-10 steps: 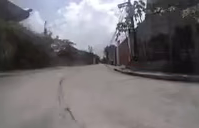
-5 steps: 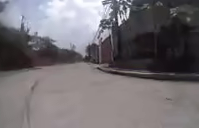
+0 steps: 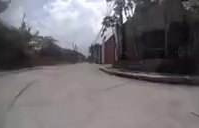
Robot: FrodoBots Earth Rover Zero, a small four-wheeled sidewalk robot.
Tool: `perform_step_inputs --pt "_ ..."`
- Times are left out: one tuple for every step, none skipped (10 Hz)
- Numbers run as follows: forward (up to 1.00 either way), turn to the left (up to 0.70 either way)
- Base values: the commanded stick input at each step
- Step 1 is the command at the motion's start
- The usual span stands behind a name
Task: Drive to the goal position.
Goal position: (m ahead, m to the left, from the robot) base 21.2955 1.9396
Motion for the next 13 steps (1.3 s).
perform_step_inputs --pt "0.99 0.00" --pt "1.00 0.00" --pt "1.00 0.00" --pt "1.00 0.00" --pt "1.00 0.00" --pt "1.00 0.00" --pt "1.00 0.00" --pt "1.00 0.00" --pt "1.00 0.00" --pt "1.00 0.00" --pt "1.00 0.00" --pt "1.00 0.00" --pt "1.00 0.00"
